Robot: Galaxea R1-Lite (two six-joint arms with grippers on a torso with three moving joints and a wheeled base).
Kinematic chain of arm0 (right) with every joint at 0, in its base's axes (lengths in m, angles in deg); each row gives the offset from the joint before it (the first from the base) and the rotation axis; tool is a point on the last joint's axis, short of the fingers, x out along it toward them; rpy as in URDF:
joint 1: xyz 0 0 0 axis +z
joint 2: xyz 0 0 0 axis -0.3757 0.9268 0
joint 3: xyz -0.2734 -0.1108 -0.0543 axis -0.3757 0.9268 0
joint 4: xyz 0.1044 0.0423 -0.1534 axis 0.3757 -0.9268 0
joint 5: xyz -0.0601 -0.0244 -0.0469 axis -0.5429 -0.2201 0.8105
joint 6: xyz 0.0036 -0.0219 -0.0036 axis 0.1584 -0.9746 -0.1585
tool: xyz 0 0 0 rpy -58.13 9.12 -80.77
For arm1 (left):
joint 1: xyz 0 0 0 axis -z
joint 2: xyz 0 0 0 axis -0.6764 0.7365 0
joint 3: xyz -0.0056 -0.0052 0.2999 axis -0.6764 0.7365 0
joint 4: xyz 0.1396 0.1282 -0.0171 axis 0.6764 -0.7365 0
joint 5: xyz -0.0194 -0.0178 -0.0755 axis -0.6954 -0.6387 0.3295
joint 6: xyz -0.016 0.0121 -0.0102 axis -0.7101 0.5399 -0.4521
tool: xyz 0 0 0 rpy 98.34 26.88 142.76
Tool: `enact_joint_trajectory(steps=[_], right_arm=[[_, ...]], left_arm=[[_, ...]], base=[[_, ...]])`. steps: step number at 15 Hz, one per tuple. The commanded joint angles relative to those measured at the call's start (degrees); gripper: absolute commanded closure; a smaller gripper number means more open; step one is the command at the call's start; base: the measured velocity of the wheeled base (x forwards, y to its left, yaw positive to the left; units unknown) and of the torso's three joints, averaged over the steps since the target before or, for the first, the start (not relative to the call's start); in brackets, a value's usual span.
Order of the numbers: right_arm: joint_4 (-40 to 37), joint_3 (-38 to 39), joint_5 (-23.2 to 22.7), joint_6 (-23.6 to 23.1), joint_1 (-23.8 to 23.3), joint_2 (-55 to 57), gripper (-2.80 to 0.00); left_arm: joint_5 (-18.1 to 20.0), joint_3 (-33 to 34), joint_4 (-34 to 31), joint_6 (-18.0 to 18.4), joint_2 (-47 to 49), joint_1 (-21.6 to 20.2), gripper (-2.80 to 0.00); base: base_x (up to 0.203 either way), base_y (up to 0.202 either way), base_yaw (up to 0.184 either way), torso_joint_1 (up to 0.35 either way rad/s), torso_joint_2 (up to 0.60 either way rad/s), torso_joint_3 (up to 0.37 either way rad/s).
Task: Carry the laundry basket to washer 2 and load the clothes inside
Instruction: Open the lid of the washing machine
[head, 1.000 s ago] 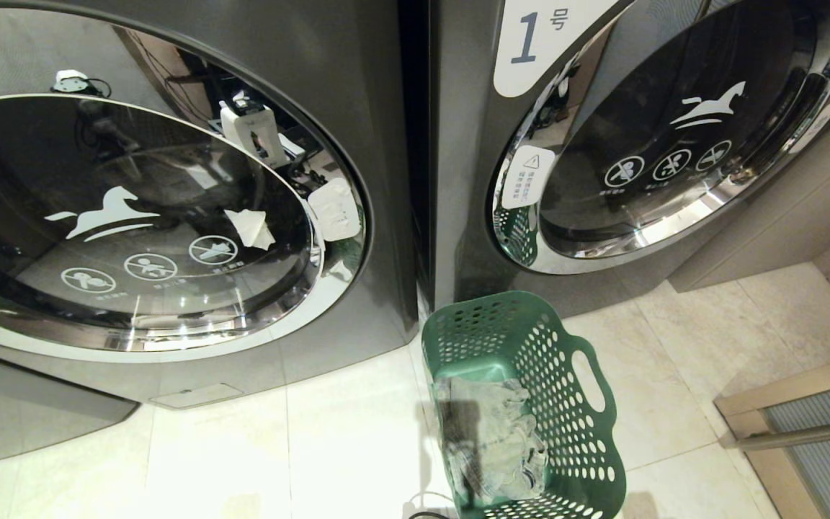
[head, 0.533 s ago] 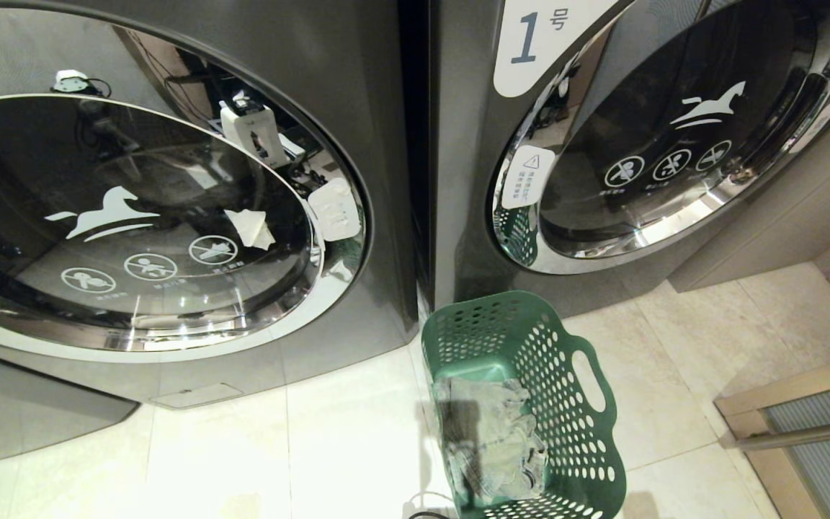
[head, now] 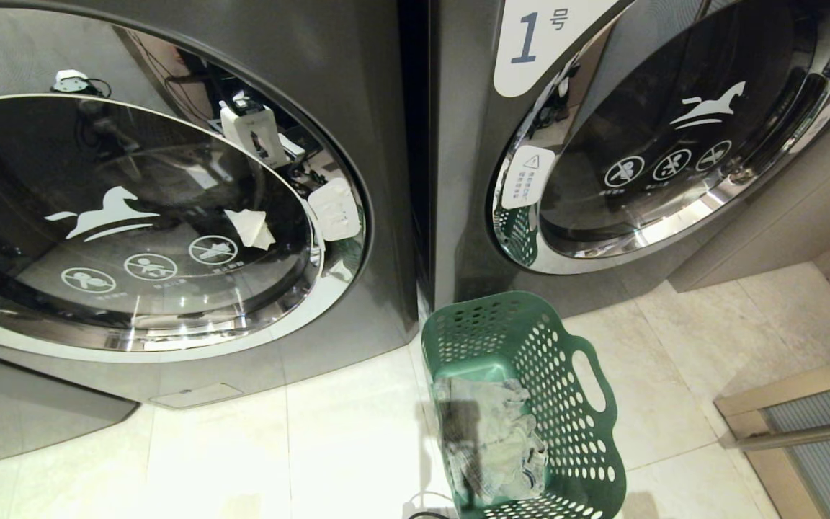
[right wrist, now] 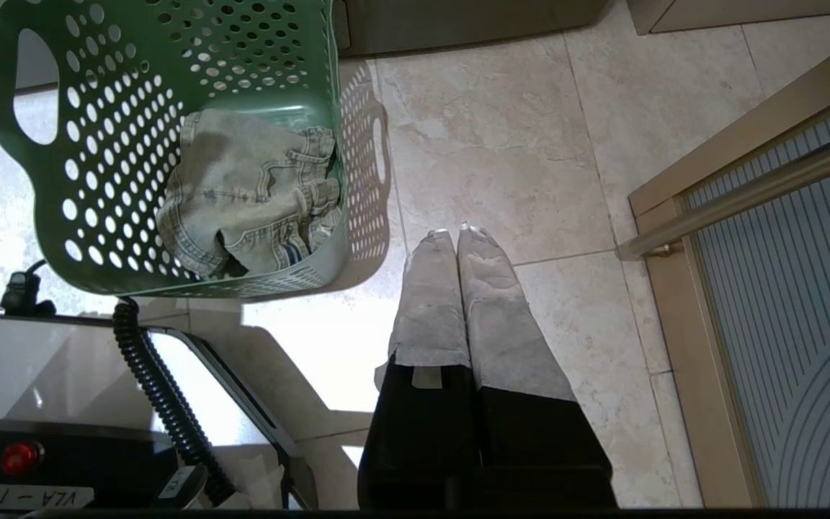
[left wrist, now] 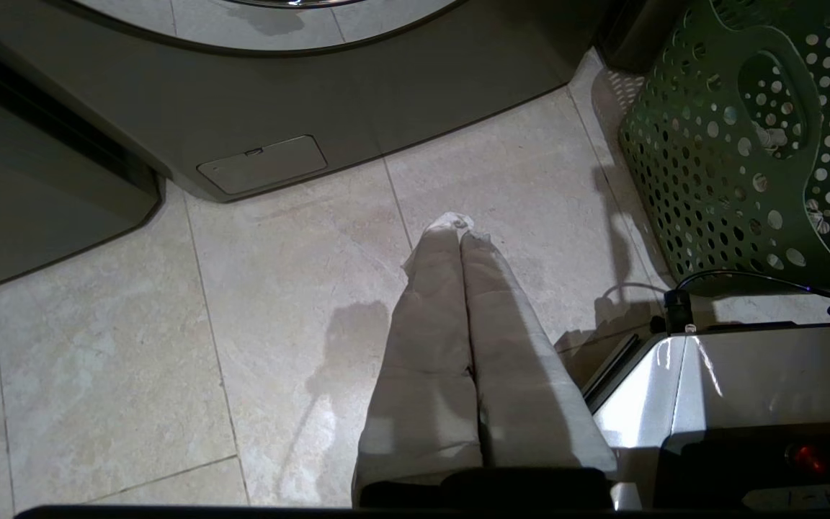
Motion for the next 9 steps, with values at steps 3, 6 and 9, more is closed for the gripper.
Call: enact_joint_trajectory(steps=[3,6,9], right_arm=[[-0.13,-0.01,-0.02,-0.08,0.0,0.09,0.0],[-0.13,-0.01,-0.02,-0.08,0.0,0.09,0.0],[-0.13,-0.01,-0.02,0.01,0.0,0.09,0.0]], left_arm=[[0.04,-0.09,-0.1,-0.01,0.11,-0.01,0.0],[-0.13,-0.09,-0.1,-0.01,0.11,-0.01,0.0],[-0.46,-0.09,-0.1,-0.18,0.11,-0.01,0.0]], base=[[0.0,0.0,0.0,0.0,0.0,0.0],[0.0,0.0,0.0,0.001,0.0,0.077],[0.0,0.0,0.0,-0.001,0.0,0.183]])
